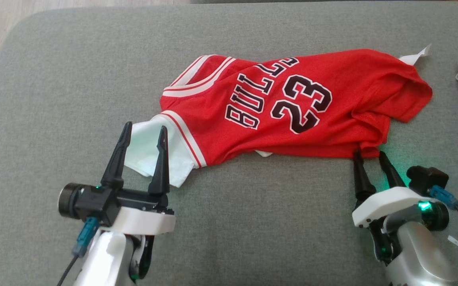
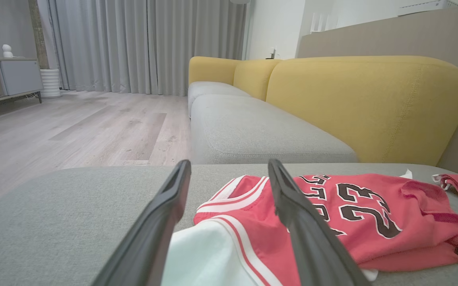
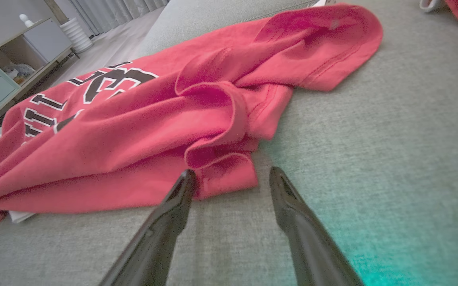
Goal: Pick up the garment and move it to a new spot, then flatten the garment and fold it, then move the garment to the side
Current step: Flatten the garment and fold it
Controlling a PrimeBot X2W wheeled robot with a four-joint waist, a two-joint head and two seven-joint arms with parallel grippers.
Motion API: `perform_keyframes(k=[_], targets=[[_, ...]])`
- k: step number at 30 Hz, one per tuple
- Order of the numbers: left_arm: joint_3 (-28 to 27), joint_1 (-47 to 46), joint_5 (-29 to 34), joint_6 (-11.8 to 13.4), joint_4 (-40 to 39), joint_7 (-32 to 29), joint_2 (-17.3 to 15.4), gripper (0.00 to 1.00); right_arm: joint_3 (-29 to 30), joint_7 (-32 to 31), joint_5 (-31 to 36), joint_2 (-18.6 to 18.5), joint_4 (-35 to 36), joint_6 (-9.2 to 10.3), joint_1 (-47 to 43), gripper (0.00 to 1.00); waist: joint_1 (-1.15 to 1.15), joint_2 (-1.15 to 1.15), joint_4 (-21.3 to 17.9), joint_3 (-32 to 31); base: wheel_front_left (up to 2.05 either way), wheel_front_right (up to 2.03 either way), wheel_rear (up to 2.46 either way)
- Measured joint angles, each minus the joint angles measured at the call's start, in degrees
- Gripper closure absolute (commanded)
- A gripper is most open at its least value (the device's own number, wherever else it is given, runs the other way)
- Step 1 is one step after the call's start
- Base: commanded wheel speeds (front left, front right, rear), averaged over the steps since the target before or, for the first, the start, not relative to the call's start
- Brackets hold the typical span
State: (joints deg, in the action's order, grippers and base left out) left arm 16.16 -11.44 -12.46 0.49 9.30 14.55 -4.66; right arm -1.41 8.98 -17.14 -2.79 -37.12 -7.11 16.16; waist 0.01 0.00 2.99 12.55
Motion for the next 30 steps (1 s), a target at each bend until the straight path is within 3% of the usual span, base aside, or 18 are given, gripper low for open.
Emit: perform_keyframes(k=[1, 10, 18, 25, 30], targets=[[-0.2, 0.0, 0.3, 0.0, 0.0, 0.0, 0.1, 0.0, 0.1, 0.3, 0.0, 0.0, -0.8, 0.0, 0.3, 1.0, 0.0, 0.0, 0.0, -0.1, 0.0, 0.0, 0.0], [-1.9, 0.1, 1.0, -0.6, 0.7, 0.1, 0.6, 0.0, 1.8, 2.3, 1.3, 0.0, -4.6, 0.0, 2.1, 1.0, 0.0, 0.0, -2.9, -1.2, 0.0, 0.0, 0.0], [-3.2, 0.4, 1.0, -1.1, 0.8, 0.1, 1.3, 0.0, 8.6, 1.0, 5.9, 0.1, 1.2, 0.0, 0.2, 1.0, -0.01, 0.0, -6.9, -3.0, 0.0, 0.0, 0.0], [-3.6, 1.6, 1.0, -1.1, 1.0, 0.1, 1.6, 0.0, 13.4, -7.4, 8.3, 0.2, 12.4, 0.0, -8.6, 1.0, -0.01, 0.0, -9.8, -4.6, 0.0, 0.0, 0.0], [-3.6, 1.7, 1.0, -1.6, 1.1, 0.1, 1.7, 0.0, 13.0, -18.0, 7.8, 0.2, 20.1, 0.0, -16.6, 1.0, -0.01, 0.0, -10.5, -5.8, 0.0, 0.0, 0.0]])
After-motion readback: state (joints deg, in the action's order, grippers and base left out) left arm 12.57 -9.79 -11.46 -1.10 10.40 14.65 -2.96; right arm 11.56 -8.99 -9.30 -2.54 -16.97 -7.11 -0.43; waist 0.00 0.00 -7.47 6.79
